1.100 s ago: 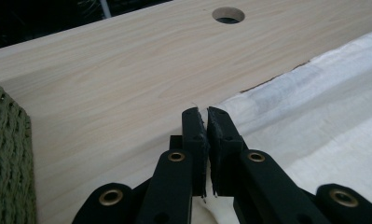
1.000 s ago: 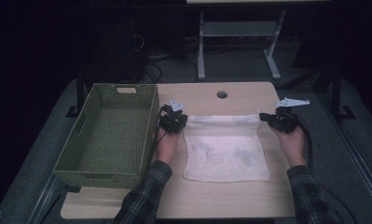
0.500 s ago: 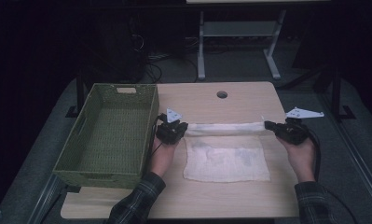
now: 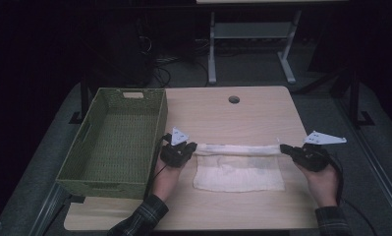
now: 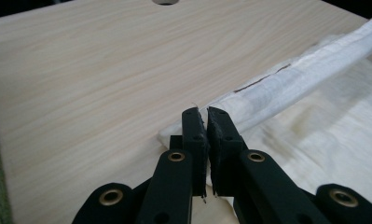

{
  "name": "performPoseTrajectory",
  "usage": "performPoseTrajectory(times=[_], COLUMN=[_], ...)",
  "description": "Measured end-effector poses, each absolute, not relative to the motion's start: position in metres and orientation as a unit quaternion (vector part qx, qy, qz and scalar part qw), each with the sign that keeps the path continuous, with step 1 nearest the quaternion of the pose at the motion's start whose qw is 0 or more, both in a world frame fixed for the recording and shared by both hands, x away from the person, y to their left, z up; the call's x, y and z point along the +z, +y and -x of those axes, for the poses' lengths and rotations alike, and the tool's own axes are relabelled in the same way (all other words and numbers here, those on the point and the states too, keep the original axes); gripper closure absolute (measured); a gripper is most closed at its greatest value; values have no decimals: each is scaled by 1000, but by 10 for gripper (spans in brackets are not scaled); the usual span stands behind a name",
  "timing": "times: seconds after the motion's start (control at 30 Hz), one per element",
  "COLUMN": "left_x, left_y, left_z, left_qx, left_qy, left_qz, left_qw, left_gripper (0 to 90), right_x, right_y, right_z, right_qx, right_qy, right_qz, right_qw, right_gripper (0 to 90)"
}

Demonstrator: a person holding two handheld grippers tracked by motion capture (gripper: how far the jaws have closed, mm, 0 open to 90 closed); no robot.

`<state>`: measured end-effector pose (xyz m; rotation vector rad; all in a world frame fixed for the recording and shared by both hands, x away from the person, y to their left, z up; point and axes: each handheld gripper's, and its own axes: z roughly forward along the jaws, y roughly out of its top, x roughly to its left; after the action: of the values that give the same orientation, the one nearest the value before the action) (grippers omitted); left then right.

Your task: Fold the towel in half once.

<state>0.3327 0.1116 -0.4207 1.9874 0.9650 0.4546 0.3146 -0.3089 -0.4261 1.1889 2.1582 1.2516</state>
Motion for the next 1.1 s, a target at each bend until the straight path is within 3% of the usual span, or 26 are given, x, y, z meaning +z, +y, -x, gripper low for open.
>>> performPoseTrajectory(times=[0.67,1.1], left_x=[-434,-448], left_y=[111,109], left_z=[-283,-277], left_qx=[150,116], left_qy=[362,346], left_qz=[-824,-852], left_qw=[409,375], left_gripper=[861,856], right_x=[-440,-459], right_y=[-313,-310], right_z=[-265,-250], right_qx=[425,387], right_qy=[782,806], right_qz=[-423,-424], right_qw=[167,146], right_gripper=[889,886])
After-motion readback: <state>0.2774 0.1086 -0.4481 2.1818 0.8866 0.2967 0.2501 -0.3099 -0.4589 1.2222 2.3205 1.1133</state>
